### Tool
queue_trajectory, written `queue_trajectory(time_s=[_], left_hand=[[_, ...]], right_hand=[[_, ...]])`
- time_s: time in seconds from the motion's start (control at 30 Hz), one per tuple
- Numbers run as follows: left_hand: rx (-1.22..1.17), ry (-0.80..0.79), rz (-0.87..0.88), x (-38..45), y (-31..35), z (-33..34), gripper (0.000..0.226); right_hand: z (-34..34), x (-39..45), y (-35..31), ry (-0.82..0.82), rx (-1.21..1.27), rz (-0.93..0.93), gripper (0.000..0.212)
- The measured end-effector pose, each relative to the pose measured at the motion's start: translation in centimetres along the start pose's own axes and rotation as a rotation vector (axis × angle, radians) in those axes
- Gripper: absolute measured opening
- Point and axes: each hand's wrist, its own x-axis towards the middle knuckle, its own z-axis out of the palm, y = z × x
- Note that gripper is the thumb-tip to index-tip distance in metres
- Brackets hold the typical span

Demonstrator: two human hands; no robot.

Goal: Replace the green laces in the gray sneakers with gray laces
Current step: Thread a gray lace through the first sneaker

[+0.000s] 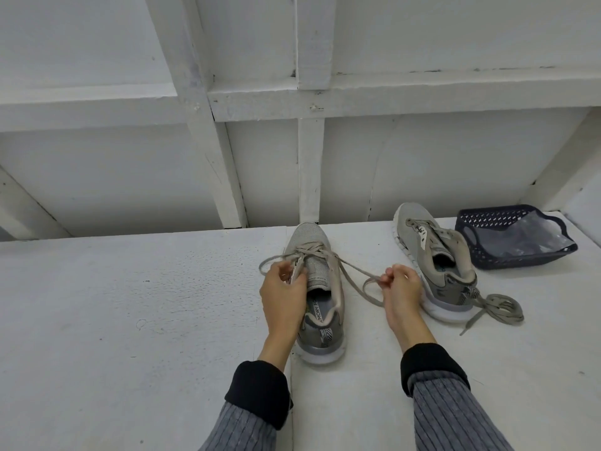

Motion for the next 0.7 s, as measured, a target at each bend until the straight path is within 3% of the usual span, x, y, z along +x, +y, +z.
queue_trajectory(time_s=[0.07, 0.17, 0.2, 0.3, 0.37, 0.5, 0.6, 0.7], left_hand=[[0.009, -0.014, 0.008, 0.1, 0.0, 0.1, 0.008], [0.009, -0.055, 0.017, 1.0, -0.5, 0.4, 0.009], [0.031, -0.073, 0.01, 1.3, -1.0, 0.6, 0.011], [0.11, -0.137, -0.028, 2.3, -2.5, 1.1, 0.047], [0.09, -0.15, -0.074, 2.2, -1.9, 1.1, 0.048], [0.024, -0.146, -0.079, 1.8, -1.0, 0.8, 0.051], [0.008, -0.151, -0.087, 1.7, -0.9, 0.6, 0.043], [0.022, -0.138, -0.069, 1.7, -1.2, 0.7, 0.041]], right_hand=[[-1.3, 0.3, 0.5, 0.081, -0.136, -0.016, 0.017], [-1.3, -0.4, 0.5, 0.012, -0.323, -0.065, 0.011], [-0.9, -0.8, 0.5, -0.031, -0.424, -0.127, 0.01], [0.9, -1.7, 0.3, -0.146, -0.817, -0.479, 0.02], [2.6, -2.2, 0.2, -0.238, -0.948, -0.608, 0.023], [4.6, -2.9, 0.4, -0.379, -1.117, -0.529, 0.019], [4.8, -3.2, 0.2, -0.356, -0.984, -0.487, 0.015], [4.6, -3.1, -1.1, -0.309, -0.368, -0.224, 0.019]])
